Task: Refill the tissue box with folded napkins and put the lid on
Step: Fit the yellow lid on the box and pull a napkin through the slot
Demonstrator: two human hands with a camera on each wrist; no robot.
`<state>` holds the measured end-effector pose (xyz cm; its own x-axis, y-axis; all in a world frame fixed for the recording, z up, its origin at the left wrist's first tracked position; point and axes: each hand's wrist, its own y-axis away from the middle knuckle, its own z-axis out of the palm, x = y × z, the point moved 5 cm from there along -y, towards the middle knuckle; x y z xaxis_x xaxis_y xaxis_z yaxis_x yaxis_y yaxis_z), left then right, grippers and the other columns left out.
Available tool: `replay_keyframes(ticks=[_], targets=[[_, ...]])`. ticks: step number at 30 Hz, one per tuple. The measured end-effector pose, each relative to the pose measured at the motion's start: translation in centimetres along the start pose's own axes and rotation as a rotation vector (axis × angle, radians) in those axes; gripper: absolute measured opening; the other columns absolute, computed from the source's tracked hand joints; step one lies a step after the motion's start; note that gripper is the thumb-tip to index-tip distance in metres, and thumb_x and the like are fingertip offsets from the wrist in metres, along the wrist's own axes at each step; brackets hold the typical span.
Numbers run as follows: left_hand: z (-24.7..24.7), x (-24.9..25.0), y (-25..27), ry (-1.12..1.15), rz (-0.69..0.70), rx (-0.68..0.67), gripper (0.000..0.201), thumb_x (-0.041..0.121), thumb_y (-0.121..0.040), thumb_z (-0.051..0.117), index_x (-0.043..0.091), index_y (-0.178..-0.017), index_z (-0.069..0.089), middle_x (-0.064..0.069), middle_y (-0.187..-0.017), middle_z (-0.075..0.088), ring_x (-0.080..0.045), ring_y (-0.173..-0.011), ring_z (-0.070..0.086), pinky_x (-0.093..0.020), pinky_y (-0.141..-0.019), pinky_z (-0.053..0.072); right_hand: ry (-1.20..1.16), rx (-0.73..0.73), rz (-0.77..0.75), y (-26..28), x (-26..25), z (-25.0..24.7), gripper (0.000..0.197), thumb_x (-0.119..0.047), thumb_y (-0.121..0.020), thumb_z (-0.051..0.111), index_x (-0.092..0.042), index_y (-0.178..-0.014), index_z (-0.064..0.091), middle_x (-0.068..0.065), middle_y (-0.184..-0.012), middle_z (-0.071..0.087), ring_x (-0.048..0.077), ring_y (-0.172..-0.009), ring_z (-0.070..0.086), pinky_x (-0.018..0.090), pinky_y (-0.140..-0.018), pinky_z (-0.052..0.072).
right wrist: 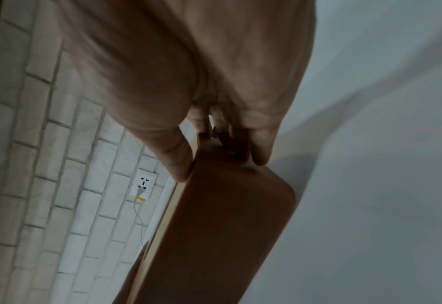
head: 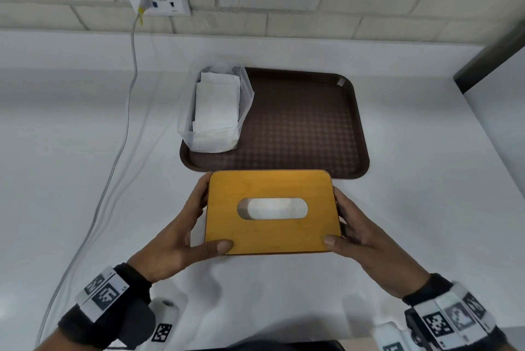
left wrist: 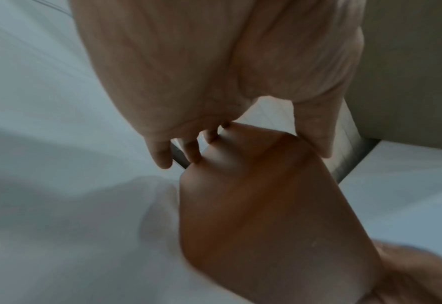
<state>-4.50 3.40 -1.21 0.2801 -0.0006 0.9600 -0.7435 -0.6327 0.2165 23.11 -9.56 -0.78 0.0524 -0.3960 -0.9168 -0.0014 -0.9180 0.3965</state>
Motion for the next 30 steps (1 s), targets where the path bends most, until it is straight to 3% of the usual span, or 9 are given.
replay_keyframes(ticks=[4, 9, 12, 14, 18, 21, 23, 25, 30], targets=[[-0.6, 0.2, 0.1, 0.081, -0.045, 0.039, 0.091, 0.038, -0.084, 0.071, 0.045, -0.156, 0.016, 0.021, -0.157, 0.037, -0.007, -0.146, 0.035, -0.051, -0.12, 0.028, -0.028, 0.118, -0.008, -0.2, -0.4, -0.7, 0.065, -0.024, -0.089, 0.062, -0.037, -0.147, 0.038, -0.014, -0.141, 0.058, 0.006, -0.128, 0.056, 0.029, -0.09, 0.057], [0.0, 0.1, 0.0, 0.249, -0.067, 0.132, 0.078, 0.014, -0.089, 0.066, 0.039, -0.153, 0.028, 0.018, -0.153, 0.045, -0.007, -0.14, 0.044, -0.037, -0.106, 0.049, -0.071, 0.174, 0.041, -0.6, -0.1, -1.0, 0.058, -0.009, -0.091, 0.064, -0.036, -0.14, 0.047, -0.01, -0.134, 0.064, 0.012, -0.119, 0.064, 0.034, -0.09, 0.057], [0.4, -0.2, 0.1, 0.311, -0.053, 0.135, 0.078, 0.006, -0.092, 0.064, 0.035, -0.155, 0.028, 0.016, -0.155, 0.043, -0.005, -0.142, 0.041, -0.029, -0.103, 0.048, -0.104, 0.196, 0.072, -0.6, 0.1, -1.1, 0.057, -0.009, -0.089, 0.066, -0.038, -0.136, 0.05, -0.01, -0.129, 0.067, 0.013, -0.113, 0.067, 0.031, -0.083, 0.059], [0.1, -0.2, -0.1, 0.317, -0.047, 0.116, 0.076, 0.011, -0.091, 0.063, 0.035, -0.154, 0.029, 0.015, -0.155, 0.044, -0.005, -0.14, 0.043, -0.026, -0.103, 0.049, -0.088, 0.183, 0.082, -0.8, -0.1, -1.3, 0.058, -0.009, -0.089, 0.067, -0.039, -0.135, 0.049, -0.009, -0.129, 0.067, 0.015, -0.112, 0.068, 0.035, -0.086, 0.059], [-1.2, -0.4, -1.1, 0.355, -0.123, 0.336, 0.042, 0.037, -0.096, 0.062, 0.031, -0.137, 0.057, 0.008, -0.134, 0.065, -0.017, -0.125, 0.06, -0.039, -0.098, 0.05, -0.037, 0.187, 0.094, -1.6, -1.1, -1.7, 0.052, -0.027, -0.086, 0.069, -0.039, -0.133, 0.052, -0.007, -0.125, 0.069, 0.015, -0.111, 0.068, 0.039, -0.09, 0.058], [-1.6, -0.4, -2.2, 0.41, -0.2, 0.447, 0.036, 0.033, -0.09, 0.061, 0.019, -0.123, 0.066, -0.001, -0.116, 0.073, -0.028, -0.114, 0.066, -0.038, -0.085, 0.052, -0.014, 0.32, 0.117, -2.7, -1.5, -2.1, 0.029, -0.037, -0.09, 0.063, -0.032, -0.118, 0.06, 0.003, -0.115, 0.072, 0.018, -0.102, 0.071, 0.03, -0.073, 0.059], [-2.0, 0.0, -2.6, 0.375, -0.213, 0.458, 0.036, 0.034, -0.087, 0.063, 0.018, -0.118, 0.068, -0.003, -0.113, 0.074, -0.028, -0.111, 0.067, -0.046, -0.088, 0.053, 0.003, 0.369, 0.119, -3.4, -1.6, -2.4, 0.019, -0.032, -0.094, 0.062, -0.028, -0.113, 0.06, 0.006, -0.111, 0.071, 0.023, -0.1, 0.07, 0.03, -0.067, 0.057], [-2.3, 0.2, -2.7, 0.321, -0.232, 0.467, 0.033, 0.037, -0.085, 0.065, 0.02, -0.113, 0.069, -0.003, -0.113, 0.074, -0.029, -0.111, 0.066, -0.054, -0.095, 0.049, 0.018, 0.385, 0.12, -3.7, -1.4, -2.5, 0.017, -0.031, -0.094, 0.063, -0.028, -0.111, 0.06, 0.006, -0.11, 0.07, 0.024, -0.1, 0.069, 0.033, -0.066, 0.057], [-2.8, 0.6, -3.2, 0.248, -0.263, 0.491, 0.013, 0.02, -0.095, 0.064, 0.013, -0.106, 0.067, -0.004, -0.104, 0.075, -0.02, -0.099, 0.067, -0.051, -0.092, 0.048, 0.067, 0.409, 0.111, -4.0, -1.1, -2.8, 0.015, -0.035, -0.094, 0.064, -0.031, -0.108, 0.06, 0.006, -0.108, 0.07, 0.026, -0.099, 0.068, 0.046, -0.075, 0.062]])
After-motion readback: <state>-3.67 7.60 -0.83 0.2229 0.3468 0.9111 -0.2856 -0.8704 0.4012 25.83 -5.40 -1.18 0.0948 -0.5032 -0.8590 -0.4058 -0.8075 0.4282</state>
